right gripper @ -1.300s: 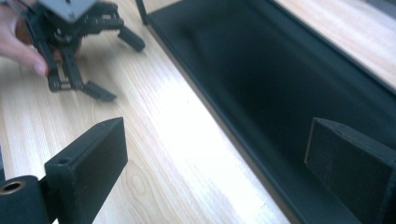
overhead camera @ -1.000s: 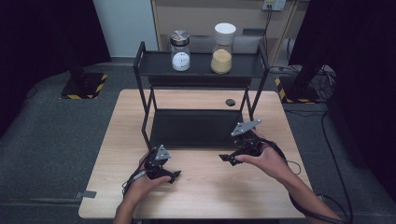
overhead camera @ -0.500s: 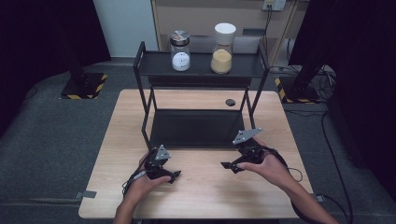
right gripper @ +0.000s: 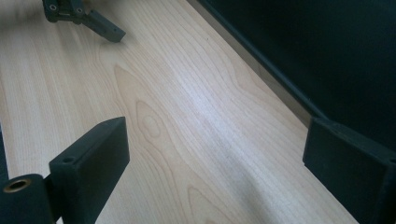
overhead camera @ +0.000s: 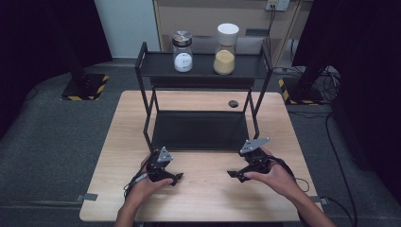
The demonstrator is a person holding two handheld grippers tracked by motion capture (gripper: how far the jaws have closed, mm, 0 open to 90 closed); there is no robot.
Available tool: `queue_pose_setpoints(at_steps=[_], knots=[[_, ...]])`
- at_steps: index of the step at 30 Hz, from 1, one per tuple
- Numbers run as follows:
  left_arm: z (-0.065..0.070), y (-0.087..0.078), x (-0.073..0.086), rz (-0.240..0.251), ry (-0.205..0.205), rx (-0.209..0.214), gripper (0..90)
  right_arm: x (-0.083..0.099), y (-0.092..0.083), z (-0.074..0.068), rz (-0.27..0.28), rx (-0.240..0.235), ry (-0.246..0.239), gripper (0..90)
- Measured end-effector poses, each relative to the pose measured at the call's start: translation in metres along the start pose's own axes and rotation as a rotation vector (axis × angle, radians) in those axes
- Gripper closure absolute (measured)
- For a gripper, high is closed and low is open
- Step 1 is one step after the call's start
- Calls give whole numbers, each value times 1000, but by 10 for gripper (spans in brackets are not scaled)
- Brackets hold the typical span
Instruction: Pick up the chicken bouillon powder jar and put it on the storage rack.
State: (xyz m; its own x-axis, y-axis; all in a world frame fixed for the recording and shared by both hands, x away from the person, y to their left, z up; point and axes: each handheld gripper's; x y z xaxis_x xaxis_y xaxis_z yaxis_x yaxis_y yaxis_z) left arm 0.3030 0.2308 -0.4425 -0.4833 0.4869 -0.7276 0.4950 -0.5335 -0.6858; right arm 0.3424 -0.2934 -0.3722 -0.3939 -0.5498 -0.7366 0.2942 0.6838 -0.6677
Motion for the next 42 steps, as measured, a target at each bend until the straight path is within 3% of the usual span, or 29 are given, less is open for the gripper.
queue_pose_setpoints(at_steps=[8,14,21,34,42], knots=[[0,0,0,0,0,0,0,20,0,2,3,-2,24,85],[0,0,0,0,0,0,0,32,-2,1,2,-13,-3,90],[0,0,0,0,0,0,0,48,-2,2,3,-16,3,89],[1,0,0,0,0,0,0,79,-7,9,-8,26,31,76],[1,0,0,-1,0,0,0,97,-11,14,13,71,47,70]])
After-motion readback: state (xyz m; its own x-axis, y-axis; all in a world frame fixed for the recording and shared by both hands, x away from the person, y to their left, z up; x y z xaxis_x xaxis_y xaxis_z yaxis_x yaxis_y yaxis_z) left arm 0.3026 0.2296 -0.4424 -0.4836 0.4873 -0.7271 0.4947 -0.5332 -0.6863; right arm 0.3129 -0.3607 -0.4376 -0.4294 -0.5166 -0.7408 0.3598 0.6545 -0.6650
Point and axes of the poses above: each handheld gripper's, and its own axes: y roughly forward along the jaws, x roughly out of its underside, z roughly to its right, and after that the axes turned 3 degrees about z, right-handed
